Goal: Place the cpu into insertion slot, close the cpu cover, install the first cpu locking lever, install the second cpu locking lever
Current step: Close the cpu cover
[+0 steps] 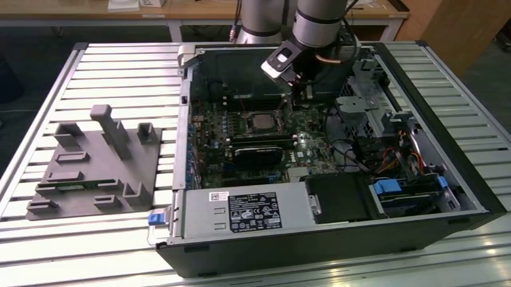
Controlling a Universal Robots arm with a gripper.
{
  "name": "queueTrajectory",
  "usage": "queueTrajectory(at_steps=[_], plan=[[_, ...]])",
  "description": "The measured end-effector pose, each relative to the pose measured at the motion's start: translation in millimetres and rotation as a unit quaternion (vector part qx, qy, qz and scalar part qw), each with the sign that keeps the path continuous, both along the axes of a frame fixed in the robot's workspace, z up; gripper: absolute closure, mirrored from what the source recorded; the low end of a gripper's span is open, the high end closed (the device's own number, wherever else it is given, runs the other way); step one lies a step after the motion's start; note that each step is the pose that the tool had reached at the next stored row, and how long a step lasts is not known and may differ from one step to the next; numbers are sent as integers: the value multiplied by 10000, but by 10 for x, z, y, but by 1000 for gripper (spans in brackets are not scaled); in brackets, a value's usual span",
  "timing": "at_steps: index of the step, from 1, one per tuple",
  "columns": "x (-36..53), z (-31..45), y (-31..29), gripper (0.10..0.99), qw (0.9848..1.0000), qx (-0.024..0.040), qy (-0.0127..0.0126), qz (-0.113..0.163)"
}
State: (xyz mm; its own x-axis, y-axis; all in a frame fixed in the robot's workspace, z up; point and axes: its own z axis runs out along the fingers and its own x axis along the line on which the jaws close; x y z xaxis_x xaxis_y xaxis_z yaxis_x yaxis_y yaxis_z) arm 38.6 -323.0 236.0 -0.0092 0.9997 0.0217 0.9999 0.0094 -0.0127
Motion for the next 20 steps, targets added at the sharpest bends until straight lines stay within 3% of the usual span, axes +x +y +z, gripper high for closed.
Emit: queueTrajectory(at_steps=[8, 17, 20], plan=[[-204, -1, -1, 980, 10000, 1, -16, 0], [-260, -1, 0, 980, 10000, 0, -15, -1], [-316, -5, 0, 980, 10000, 0, -15, -1]])
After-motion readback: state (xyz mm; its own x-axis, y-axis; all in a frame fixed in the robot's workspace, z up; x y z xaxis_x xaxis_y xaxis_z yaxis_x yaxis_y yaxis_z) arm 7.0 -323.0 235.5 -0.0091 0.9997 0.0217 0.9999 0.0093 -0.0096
